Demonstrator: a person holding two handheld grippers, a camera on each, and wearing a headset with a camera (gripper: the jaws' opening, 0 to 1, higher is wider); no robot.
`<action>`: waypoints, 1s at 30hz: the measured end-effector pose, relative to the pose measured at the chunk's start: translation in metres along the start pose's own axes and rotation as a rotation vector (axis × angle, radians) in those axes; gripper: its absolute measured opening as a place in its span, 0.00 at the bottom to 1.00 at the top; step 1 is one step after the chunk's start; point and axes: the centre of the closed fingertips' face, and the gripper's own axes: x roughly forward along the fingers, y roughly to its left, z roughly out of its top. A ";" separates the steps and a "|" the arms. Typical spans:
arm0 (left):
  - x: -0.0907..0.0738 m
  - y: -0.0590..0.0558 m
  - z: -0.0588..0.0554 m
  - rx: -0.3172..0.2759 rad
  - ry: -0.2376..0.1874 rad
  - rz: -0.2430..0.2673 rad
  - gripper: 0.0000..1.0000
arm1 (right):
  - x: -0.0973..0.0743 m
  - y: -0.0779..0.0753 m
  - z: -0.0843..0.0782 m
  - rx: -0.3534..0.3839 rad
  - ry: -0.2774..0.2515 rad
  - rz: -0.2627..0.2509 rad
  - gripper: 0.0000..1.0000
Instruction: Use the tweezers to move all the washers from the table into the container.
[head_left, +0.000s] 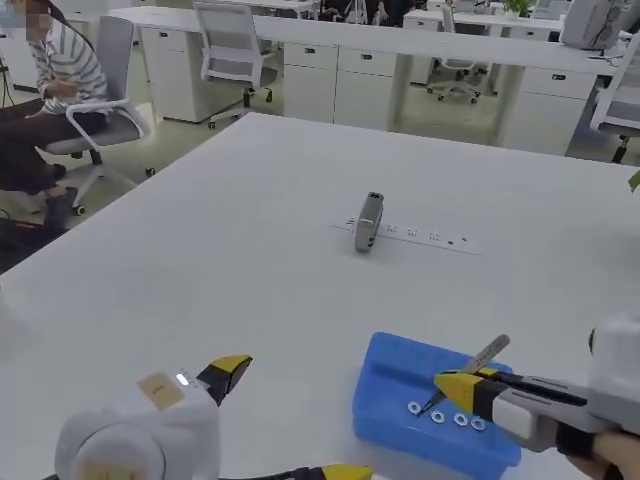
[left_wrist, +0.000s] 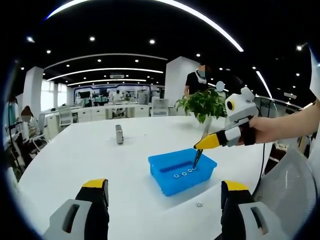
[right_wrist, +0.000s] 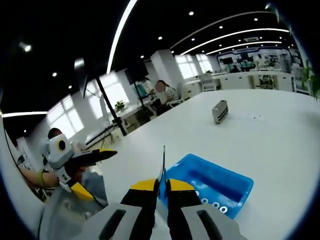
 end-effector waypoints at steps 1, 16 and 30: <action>0.000 0.000 0.000 0.001 0.001 0.001 0.95 | 0.000 0.002 -0.001 0.007 -0.003 0.001 0.04; 0.000 -0.001 -0.001 0.002 0.002 -0.001 0.95 | 0.006 0.013 -0.036 0.013 0.065 0.022 0.04; 0.000 -0.001 -0.001 0.003 0.005 -0.003 0.95 | 0.018 0.016 -0.069 -0.005 0.152 0.025 0.04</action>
